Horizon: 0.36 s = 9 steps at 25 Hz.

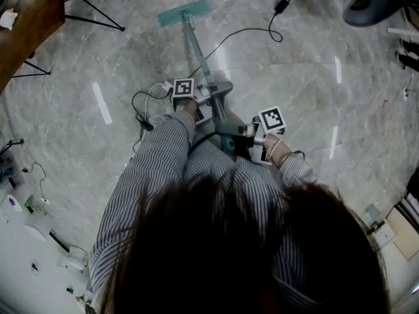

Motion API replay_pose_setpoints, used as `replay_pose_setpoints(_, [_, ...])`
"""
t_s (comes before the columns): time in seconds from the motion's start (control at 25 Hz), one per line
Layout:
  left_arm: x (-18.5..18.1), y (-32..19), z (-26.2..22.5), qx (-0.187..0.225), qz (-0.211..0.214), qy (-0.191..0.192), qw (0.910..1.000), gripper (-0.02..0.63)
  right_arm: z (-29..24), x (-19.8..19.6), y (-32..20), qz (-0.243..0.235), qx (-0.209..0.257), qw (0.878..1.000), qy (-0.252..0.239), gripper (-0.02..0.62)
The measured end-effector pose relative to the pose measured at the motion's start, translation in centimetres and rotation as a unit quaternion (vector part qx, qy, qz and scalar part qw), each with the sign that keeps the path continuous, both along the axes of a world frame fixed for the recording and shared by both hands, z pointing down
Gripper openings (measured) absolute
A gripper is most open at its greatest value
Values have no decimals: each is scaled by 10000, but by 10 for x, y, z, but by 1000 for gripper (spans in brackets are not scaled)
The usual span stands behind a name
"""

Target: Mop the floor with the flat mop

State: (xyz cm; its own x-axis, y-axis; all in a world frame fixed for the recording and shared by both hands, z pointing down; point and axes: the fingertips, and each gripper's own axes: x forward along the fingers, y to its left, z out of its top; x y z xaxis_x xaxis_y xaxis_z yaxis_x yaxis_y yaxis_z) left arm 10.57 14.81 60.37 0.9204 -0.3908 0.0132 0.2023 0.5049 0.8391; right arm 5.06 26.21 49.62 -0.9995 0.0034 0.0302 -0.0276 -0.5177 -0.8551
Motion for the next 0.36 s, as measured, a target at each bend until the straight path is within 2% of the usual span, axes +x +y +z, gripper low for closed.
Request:
replay_pose_setpoints(0.12, [1, 1, 0, -12, 32, 88, 10000, 86, -1, 0, -1, 30, -21, 10000, -35, 161])
replay_pose_setpoints(0.28, [-1, 3, 2, -86, 63, 191, 9998, 160, -1, -1, 0, -9, 44, 10000, -61, 161])
replay_pose_setpoints(0.36, [-3, 2, 4, -114, 74, 206, 9997, 173, -1, -2, 0, -26, 81, 9999, -66, 161])
